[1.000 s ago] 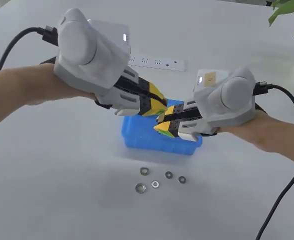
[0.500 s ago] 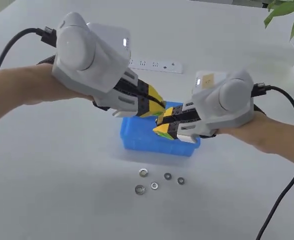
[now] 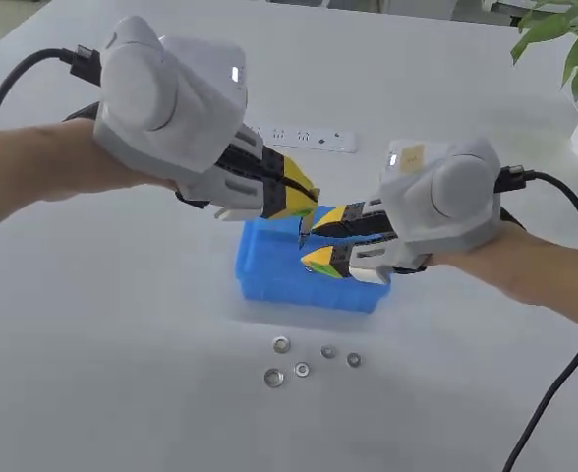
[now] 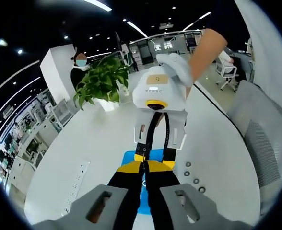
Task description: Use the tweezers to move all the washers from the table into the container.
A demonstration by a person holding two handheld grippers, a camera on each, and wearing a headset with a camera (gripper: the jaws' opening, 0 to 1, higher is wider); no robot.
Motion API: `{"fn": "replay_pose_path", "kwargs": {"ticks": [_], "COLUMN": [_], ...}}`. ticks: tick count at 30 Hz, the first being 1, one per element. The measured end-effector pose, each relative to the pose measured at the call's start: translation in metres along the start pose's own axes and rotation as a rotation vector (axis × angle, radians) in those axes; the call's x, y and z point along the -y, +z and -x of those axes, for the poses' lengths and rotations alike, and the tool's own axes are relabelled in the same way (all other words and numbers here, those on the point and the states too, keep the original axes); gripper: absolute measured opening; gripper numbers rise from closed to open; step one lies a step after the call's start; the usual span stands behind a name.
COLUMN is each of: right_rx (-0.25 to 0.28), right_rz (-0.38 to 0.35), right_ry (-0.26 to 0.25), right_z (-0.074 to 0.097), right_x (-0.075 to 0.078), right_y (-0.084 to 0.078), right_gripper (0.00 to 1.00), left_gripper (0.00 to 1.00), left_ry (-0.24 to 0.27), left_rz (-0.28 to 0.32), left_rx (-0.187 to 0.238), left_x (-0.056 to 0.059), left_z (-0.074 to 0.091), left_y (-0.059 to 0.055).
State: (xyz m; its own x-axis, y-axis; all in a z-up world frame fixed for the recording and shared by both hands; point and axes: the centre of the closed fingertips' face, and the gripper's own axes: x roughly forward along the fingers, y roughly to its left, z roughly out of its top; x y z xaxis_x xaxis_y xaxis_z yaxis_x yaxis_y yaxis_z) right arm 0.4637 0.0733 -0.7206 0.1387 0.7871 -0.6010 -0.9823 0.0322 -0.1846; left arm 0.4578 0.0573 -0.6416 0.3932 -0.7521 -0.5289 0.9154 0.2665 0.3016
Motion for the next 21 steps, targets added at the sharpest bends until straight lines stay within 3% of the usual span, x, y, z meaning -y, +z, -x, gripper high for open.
{"fn": "replay_pose_path", "kwargs": {"ticks": [6, 9, 16, 21], "right_rx": [0.017, 0.069, 0.063, 0.052], "right_rz": [-0.022, -0.088, -0.091, -0.089], "right_ry": [-0.018, 0.008, -0.027, -0.05], "right_z": [0.009, 0.016, 0.035, 0.049], "right_x": [-0.003, -0.011, -0.025, -0.039], "right_y": [0.001, 0.004, -0.006, -0.014], "right_gripper": [0.27, 0.33, 0.4, 0.42], "left_gripper": [0.05, 0.05, 0.05, 0.05], "left_ry": [-0.001, -0.004, 0.004, 0.01], "left_rz": [0.007, 0.008, 0.035, 0.057], "left_rx": [0.002, 0.004, 0.029, 0.042], "left_x": [0.004, 0.008, 0.02, 0.036], "left_z": [0.006, 0.009, 0.019, 0.025], "left_y": [0.003, 0.004, 0.009, 0.009]}}
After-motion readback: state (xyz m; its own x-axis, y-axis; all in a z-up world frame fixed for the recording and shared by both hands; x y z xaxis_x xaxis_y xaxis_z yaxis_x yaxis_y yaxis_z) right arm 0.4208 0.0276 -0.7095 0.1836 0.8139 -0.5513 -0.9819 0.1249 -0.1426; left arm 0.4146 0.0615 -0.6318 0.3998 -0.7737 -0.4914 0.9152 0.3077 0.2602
